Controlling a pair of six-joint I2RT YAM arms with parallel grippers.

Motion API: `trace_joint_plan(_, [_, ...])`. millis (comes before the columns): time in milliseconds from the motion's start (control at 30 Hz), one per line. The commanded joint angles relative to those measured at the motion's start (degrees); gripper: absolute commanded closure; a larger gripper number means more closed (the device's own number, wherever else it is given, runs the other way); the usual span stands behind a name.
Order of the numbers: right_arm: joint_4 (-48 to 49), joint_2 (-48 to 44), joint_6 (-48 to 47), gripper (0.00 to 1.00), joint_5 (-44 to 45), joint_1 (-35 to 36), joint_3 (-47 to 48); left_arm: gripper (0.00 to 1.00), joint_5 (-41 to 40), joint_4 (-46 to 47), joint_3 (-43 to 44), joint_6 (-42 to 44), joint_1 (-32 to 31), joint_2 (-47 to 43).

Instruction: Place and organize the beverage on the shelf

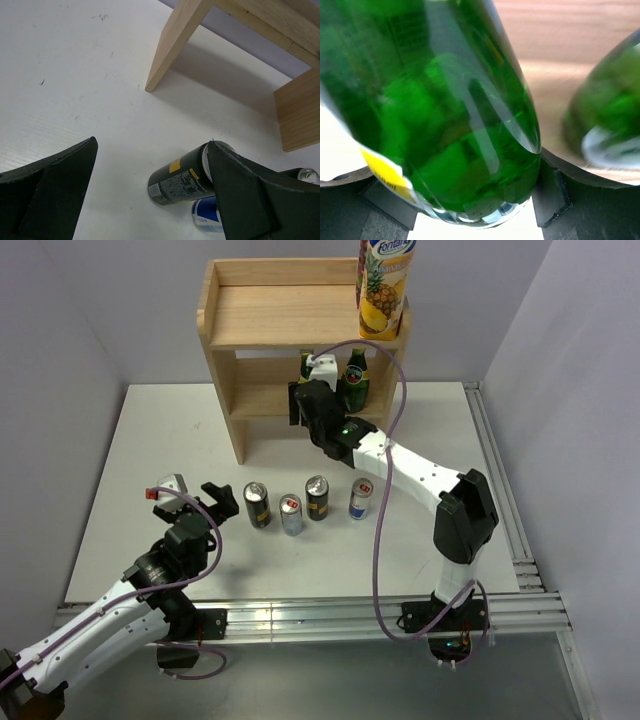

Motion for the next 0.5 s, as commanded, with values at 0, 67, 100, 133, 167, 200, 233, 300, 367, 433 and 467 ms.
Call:
trace_joint_plan(0, [6.8, -1.2, 0.4, 1.0, 1.1, -2.8, 5.3, 0.01, 0.6, 1.8, -0.4, 0.8, -0.2, -0.4])
trace_joint_plan(67, [7.2, -0.5, 0.7, 1.0, 1.1, -3.6, 5.7, 0.01, 0.6, 1.8, -0.4, 0.9, -0.2, -0.6])
trace_joint_plan(100, [7.2, -0.3, 0.8, 1.0, 1.1, -3.8, 5.9, 0.01, 0.5, 1.8, -0.4, 0.8, -0.2, -0.5])
trace_joint_plan(133, [7.1, 0.4, 1.0, 1.0, 1.0, -4.5, 6.3, 0.01, 0.6, 1.8, -0.4, 0.8, -0.2, -0.5])
trace_joint_plan(167, [7.1, 0.7, 1.2, 1.0, 1.1, -4.7, 6.4, 0.01, 0.5, 1.8, -0.4, 0.7, -0.2, -0.5])
trace_joint_plan(200, [7.4, 1.0, 1.4, 1.0, 1.1, -5.0, 6.4, 0.01, 0.5, 1.8, -0.4, 0.7, -0.2, -0.5])
trace_joint_plan(233, [7.4, 1.4, 1.5, 1.0, 1.3, -5.2, 6.5, 0.01, 0.4, 1.8, -0.4, 0.7, -0.2, -0.5])
trace_joint_plan(300, [8.0, 1.9, 1.8, 1.0, 1.4, -5.4, 6.1, 0.01, 0.4, 1.7, -0.4, 0.8, -0.2, -0.5])
trace_joint_plan(367, [8.7, 2.2, 2.2, 1.0, 1.4, -5.7, 5.3, 0.01, 0.4, 1.8, -0.3, 0.7, -0.2, -0.5])
trace_joint_plan(433, [9.4, 2.5, 2.9, 1.0, 1.8, -5.8, 4.0, 0.01, 0.3, 1.7, -0.3, 0.8, -0.2, -0.5])
trace_joint_plan(467, [10.0, 2.6, 2.9, 1.0, 2.1, -5.8, 3.5, 0.01, 0.3, 1.6, -0.4, 0.7, -0.2, -0.5])
